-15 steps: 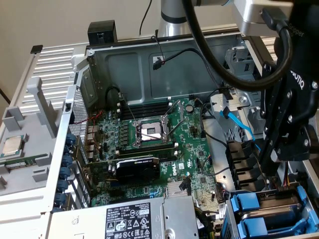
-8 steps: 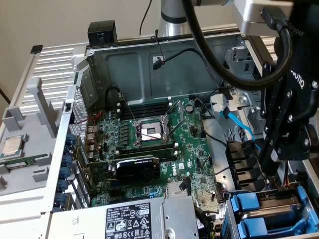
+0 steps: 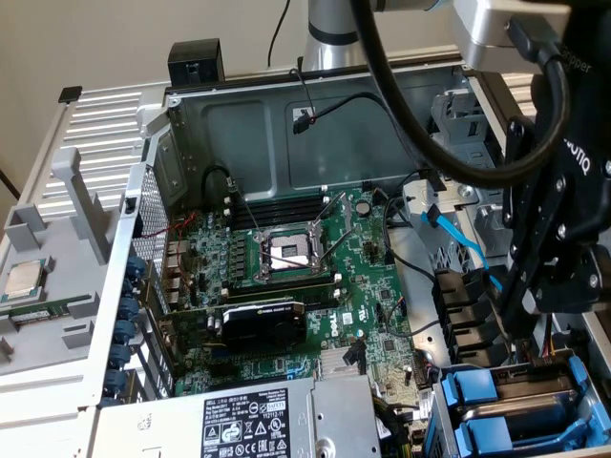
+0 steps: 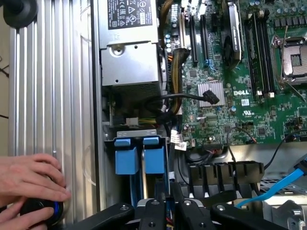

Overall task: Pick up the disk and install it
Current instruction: 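Insert the first disk wire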

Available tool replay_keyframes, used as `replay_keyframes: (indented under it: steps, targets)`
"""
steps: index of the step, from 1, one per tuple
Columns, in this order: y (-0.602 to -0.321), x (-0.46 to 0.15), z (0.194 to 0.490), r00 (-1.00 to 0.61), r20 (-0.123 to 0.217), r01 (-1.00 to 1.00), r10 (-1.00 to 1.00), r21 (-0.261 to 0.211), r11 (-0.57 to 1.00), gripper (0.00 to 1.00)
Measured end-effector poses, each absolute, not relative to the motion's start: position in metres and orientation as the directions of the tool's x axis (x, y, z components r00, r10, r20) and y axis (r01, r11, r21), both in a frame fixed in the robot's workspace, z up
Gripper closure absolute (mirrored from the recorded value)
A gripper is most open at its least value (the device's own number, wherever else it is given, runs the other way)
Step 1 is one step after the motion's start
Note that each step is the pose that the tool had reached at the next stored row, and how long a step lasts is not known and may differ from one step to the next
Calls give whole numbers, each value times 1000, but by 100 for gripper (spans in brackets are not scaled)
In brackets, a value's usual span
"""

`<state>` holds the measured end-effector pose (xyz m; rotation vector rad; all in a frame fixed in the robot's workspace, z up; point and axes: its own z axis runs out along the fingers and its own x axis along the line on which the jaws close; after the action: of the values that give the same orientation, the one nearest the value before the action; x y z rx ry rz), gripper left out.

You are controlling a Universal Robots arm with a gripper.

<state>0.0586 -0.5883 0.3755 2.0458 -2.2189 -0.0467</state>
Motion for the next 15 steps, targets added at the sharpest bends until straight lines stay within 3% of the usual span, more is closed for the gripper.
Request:
replay_keyframes:
  steps: [5, 15]
  targets:
    - [-593, 59, 377, -77, 51, -991, -996, 107, 82, 84]
    - [-598, 59, 380, -77, 50, -991, -996, 107, 82, 84]
